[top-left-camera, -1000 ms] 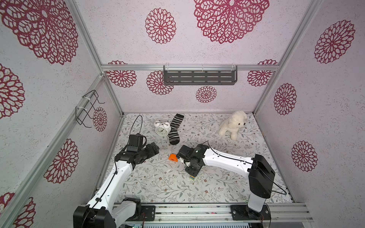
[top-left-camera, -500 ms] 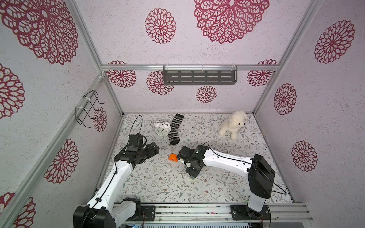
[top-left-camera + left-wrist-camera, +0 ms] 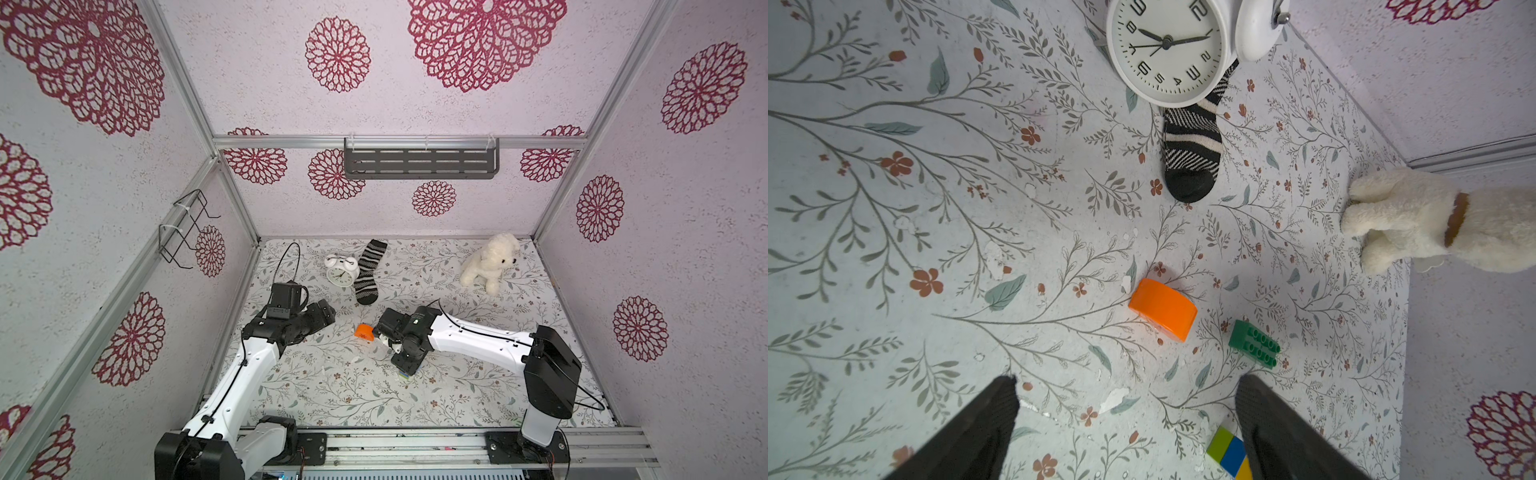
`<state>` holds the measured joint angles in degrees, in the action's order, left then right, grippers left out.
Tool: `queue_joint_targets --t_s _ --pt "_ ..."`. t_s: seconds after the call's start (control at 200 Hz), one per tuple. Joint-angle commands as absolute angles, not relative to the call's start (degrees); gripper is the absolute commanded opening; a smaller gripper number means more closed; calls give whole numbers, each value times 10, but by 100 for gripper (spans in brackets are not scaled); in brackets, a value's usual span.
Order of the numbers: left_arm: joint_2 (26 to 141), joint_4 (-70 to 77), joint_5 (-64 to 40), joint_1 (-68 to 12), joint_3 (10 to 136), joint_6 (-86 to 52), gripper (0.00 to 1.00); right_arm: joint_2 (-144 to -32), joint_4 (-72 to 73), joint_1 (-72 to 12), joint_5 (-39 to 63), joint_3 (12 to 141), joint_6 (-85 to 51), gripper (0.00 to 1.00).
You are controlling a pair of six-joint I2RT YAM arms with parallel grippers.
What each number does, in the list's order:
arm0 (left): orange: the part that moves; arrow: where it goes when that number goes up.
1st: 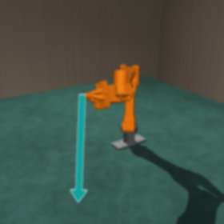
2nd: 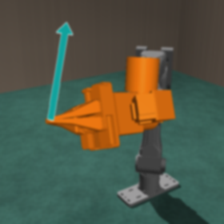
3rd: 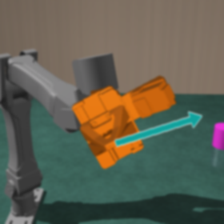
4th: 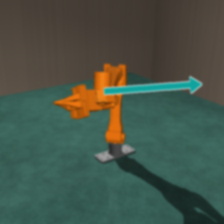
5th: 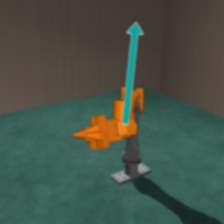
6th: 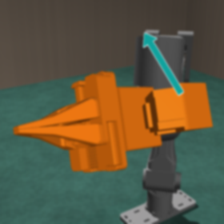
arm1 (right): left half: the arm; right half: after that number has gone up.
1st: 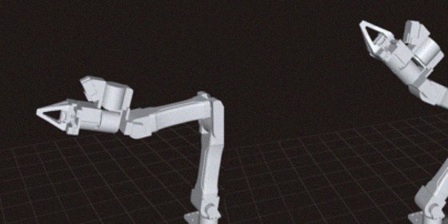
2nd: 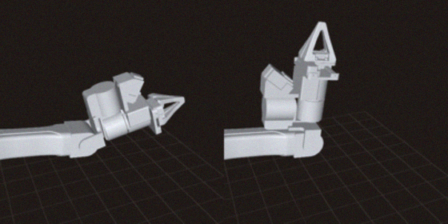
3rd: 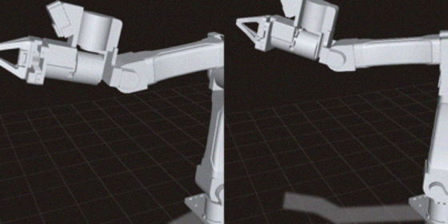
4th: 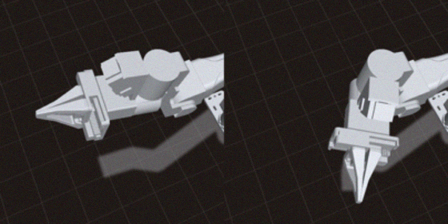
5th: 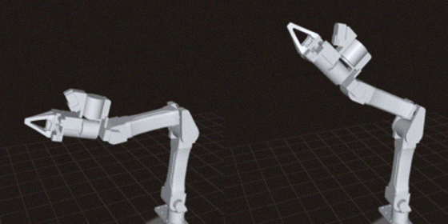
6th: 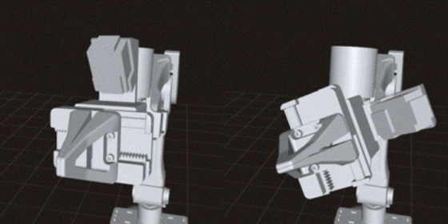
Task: Assemble an ice cream with lego
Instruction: Assemble the lego brick with the lego brick.
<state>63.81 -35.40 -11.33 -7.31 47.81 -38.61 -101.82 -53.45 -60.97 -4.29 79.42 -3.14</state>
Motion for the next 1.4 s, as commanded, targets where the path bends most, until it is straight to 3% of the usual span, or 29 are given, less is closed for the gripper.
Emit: queue_joint_targets --t_s 0.0,1.396 --pt "642 -344 -117 -67 474 -383 87 -997 -543 -613 -38 785 -42 29" --pt "651 -339 -125 -65 474 -382 87 -1028 -530 -613 -51 792 -43 30"
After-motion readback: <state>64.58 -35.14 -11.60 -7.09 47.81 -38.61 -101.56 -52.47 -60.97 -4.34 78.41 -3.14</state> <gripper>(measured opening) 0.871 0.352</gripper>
